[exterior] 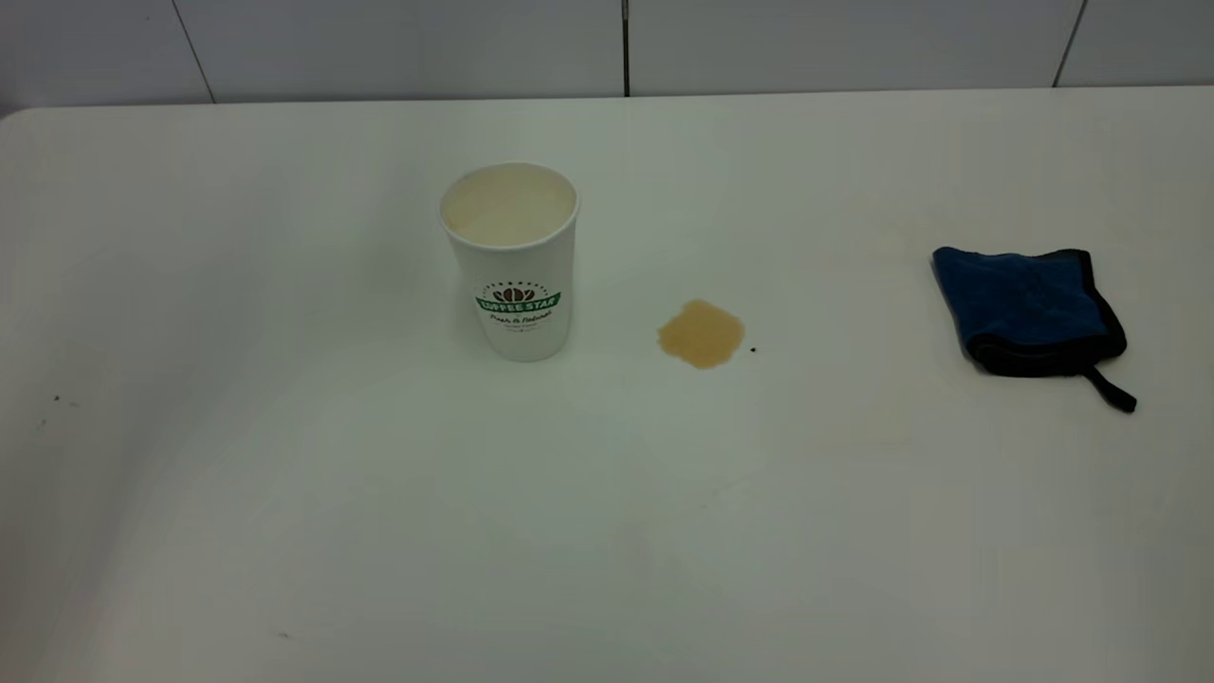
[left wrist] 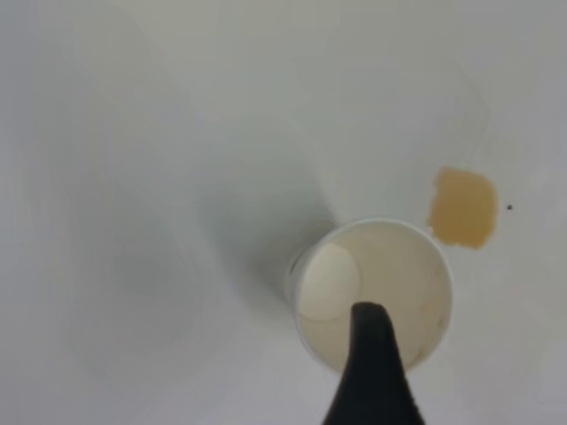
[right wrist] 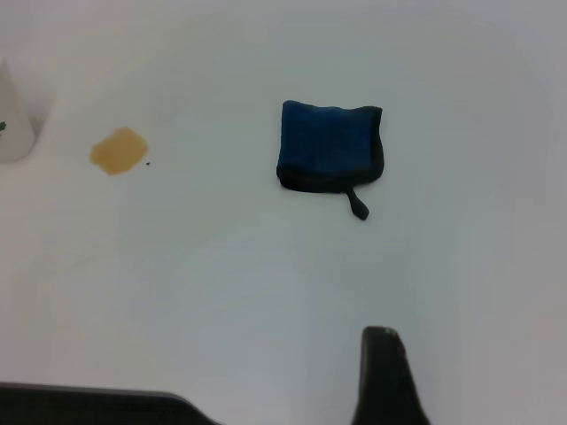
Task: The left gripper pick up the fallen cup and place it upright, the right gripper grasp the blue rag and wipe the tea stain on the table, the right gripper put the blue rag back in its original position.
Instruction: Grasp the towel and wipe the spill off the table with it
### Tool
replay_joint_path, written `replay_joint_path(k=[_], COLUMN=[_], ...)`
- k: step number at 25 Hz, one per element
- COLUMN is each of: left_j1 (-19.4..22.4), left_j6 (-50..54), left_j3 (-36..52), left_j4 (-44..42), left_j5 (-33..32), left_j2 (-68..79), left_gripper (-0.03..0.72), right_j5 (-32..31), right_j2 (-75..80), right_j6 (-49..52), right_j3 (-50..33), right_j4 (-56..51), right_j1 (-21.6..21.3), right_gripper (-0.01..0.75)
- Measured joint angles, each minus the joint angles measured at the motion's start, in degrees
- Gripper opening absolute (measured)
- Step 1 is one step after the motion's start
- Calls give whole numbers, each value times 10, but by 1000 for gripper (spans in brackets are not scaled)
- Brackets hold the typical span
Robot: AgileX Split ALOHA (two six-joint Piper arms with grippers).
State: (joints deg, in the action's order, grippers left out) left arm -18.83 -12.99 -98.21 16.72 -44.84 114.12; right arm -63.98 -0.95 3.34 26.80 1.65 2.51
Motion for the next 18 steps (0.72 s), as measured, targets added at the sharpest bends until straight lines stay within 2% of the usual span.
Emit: replay_joint_path(k=[11, 15, 18], left_j1=[0, 0, 0], left_j6=[30, 67, 84], left_j3=[0, 12, 78], left_j4=[-29, -83, -99], left_j5=[-212, -221, -221], left_j2=[-255, -320, -367], left_gripper=[585, 585, 585], right_j5=[0, 0, 0], right_j2=[0, 0, 0], right_j6=[0, 0, 0], right_j3=[0, 0, 0], right_j4=[0, 0, 0], right_j1=[0, 0, 0], right_gripper=[534, 534, 534])
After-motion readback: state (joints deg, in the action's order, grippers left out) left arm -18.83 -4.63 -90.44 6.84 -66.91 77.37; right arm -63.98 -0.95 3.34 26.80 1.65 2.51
